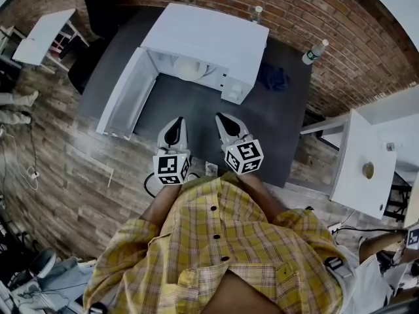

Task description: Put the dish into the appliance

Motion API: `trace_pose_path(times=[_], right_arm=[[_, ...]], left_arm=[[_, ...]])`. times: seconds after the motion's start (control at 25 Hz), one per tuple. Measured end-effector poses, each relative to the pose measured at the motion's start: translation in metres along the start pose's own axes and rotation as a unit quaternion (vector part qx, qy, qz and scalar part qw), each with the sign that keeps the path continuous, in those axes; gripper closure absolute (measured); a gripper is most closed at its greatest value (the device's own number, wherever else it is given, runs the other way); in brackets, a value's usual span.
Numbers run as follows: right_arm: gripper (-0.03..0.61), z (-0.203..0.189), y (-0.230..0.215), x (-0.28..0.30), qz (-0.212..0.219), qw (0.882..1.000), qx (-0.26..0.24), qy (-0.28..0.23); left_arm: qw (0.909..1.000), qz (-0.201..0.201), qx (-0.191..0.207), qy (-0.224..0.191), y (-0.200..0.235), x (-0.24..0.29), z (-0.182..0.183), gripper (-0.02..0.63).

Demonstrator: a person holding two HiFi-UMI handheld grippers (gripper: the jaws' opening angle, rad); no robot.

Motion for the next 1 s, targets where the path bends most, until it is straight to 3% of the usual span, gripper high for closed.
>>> trace_pose_path(times=[1.0], right_arm=[[0.577, 0.0049, 0.0033, -0.0021, -0.005, 1.000, -0.013, -0.014]], left_arm=[[0.9997, -0.010, 0.021, -0.008, -0.0039, -0.0027, 0.0000, 0.614]])
Point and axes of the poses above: the fingertips, and each gripper's own axes: x forward along the fingers, y to its left, z out of its top, the point moved 8 cm from there along -x, backward along the fingers, and after that the axes turned 12 degrees about z, right-handed, at the moved point
